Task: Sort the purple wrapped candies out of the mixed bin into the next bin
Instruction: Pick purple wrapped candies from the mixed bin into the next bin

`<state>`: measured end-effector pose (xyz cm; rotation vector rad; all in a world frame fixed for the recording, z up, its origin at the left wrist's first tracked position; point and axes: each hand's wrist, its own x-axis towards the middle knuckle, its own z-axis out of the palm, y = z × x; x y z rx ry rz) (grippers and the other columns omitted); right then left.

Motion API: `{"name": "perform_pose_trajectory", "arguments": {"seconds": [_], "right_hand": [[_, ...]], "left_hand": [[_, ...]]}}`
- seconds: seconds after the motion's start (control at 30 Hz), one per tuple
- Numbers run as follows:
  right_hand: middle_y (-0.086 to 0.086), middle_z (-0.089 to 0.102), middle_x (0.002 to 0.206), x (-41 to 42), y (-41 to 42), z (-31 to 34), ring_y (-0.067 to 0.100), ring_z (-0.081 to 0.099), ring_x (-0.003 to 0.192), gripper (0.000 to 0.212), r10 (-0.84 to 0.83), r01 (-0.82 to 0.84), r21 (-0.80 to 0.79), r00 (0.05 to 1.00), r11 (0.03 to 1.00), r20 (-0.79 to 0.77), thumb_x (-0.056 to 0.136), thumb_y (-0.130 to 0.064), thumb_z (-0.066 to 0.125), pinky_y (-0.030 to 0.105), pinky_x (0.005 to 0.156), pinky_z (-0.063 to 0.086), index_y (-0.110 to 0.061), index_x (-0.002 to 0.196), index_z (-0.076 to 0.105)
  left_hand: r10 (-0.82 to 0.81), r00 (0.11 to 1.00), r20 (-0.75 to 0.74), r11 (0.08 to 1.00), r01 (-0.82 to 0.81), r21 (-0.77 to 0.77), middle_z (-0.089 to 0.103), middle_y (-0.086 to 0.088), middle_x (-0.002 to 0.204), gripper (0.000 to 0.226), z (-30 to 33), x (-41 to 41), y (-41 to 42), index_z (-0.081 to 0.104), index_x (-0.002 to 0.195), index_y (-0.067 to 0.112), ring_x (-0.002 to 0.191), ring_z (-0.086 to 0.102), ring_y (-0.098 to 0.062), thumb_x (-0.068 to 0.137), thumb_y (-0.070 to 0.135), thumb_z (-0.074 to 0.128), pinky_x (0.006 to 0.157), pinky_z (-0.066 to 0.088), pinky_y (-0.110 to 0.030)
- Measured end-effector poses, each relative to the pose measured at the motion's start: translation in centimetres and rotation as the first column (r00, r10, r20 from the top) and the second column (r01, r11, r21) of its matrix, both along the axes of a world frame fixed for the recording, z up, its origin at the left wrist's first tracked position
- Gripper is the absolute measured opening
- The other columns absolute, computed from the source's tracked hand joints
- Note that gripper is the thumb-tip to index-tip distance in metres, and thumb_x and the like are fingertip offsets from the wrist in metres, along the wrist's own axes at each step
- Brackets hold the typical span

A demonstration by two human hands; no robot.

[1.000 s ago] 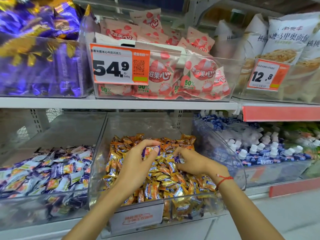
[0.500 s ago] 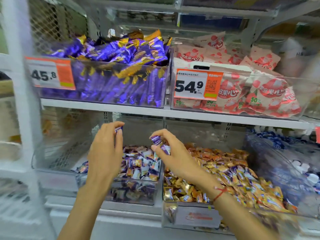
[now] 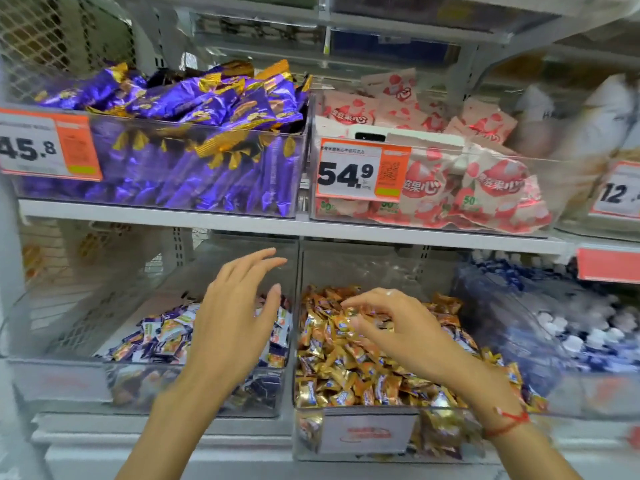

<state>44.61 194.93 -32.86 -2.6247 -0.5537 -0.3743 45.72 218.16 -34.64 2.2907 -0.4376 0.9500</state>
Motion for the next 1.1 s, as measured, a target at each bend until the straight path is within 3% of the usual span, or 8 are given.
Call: {"name": "perform_pose_trajectory", "arguments": {"seconds": [0.1,0.27,0.33,0.43,0.57,0.77,0.93,1.1], "right_hand": [[-0.019,0.068,0.103,-1.6,-6.4,-1.1,0.004,0.059,0.101,0.018,-0.265,0.256,0.08,0.954,0.963,0.142,0.094,-0.025,0.06,0.029,0.087,0.048,-0.036,0.103,0.071],[-0.006,0.07,0.097,-2.7,-12.7,-2.0,0.02,0.058,0.101,0.023,-0.516,0.468,0.217,0.782,0.857,0.35,0.082,-0.005,0.069,0.038,0.088,0.046,-0.024,0.095,0.075],[0.003,0.065,0.119,-2.6,-14.5,-2.6,0.027,0.053,0.115,0.032,-0.565,0.544,0.158,0.77,0.824,0.295,0.084,-0.004,0.066,0.041,0.094,0.044,-0.02,0.111,0.07],[0.004,0.031,0.153,-2.4,-15.6,-3.4,0.028,0.034,0.136,0.051,-0.59,0.592,-0.048,0.806,0.804,0.052,0.094,-0.009,0.052,0.039,0.1,0.04,-0.024,0.141,0.045],[-0.006,0.011,0.159,-2.8,-15.8,-3.2,0.022,0.027,0.14,0.052,-0.599,0.597,-0.056,0.8,0.801,-0.031,0.096,-0.008,0.045,0.036,0.091,0.048,-0.03,0.143,0.039],[-0.005,0.014,0.159,-2.5,-15.8,-3.4,0.022,0.028,0.14,0.041,-0.618,0.616,-0.065,0.786,0.785,-0.022,0.099,-0.014,0.045,0.037,0.094,0.046,-0.029,0.137,0.047],[-0.003,0.021,0.157,-2.5,-15.7,-3.4,0.022,0.024,0.14,0.038,-0.612,0.611,-0.053,0.791,0.79,-0.005,0.098,-0.019,0.048,0.038,0.105,0.037,-0.03,0.134,0.05],[0.0,0.021,0.157,-2.5,-15.7,-3.5,0.024,0.027,0.138,0.037,-0.612,0.61,-0.052,0.79,0.79,-0.036,0.097,-0.022,0.051,0.04,0.106,0.038,-0.03,0.133,0.052]], "left_hand": [[-0.158,0.987,0.018,0.98,0.159,-0.116,0.053,0.032,0.117,0.023,0.7,-1.5,-5.5,0.06,0.114,0.038,0.109,0.043,0.012,0.094,0.03,0.051,0.088,0.03,-0.002],[-0.347,0.934,-0.084,0.937,0.35,0.025,0.055,0.027,0.117,0.023,0.3,0.8,-14.6,0.059,0.114,0.038,0.109,0.049,0.003,0.097,0.026,0.05,0.089,0.044,-0.023],[-0.381,0.905,-0.19,0.898,0.411,0.156,0.054,0.021,0.126,0.026,-0.4,3.1,-18.2,0.058,0.12,0.035,0.116,0.048,-0.003,0.098,0.023,0.048,0.094,0.043,-0.029],[-0.403,0.816,-0.414,0.755,0.552,0.353,0.044,0.007,0.146,0.037,-2.4,6.7,-22.0,0.05,0.137,0.027,0.135,0.037,-0.014,0.101,0.024,0.045,0.109,0.03,-0.029],[-0.227,0.72,-0.656,0.507,0.662,0.552,0.026,-0.003,0.158,0.053,-5.1,9.6,-25.2,0.031,0.15,0.025,0.143,0.026,-0.023,0.101,0.038,0.044,0.114,0.024,-0.034],[-0.234,0.818,-0.526,0.629,0.54,0.559,0.068,0.007,0.111,0.035,-4.0,10.4,-24.1,0.07,0.112,0.026,0.102,0.062,-0.015,0.085,0.047,0.068,0.075,0.046,-0.029],[-0.186,0.844,-0.503,0.714,0.468,0.522,0.068,0.016,0.114,0.032,-2.6,9.5,-19.7,0.071,0.11,0.032,0.1,0.062,-0.007,0.083,0.05,0.068,0.082,0.05,-0.03],[0.032,0.845,-0.533,0.614,0.405,0.678,0.061,0.019,0.124,0.034,-0.4,8.4,-15.3,0.067,0.113,0.039,0.112,0.058,-0.006,0.083,0.056,0.065,0.086,0.048,-0.029]]}}
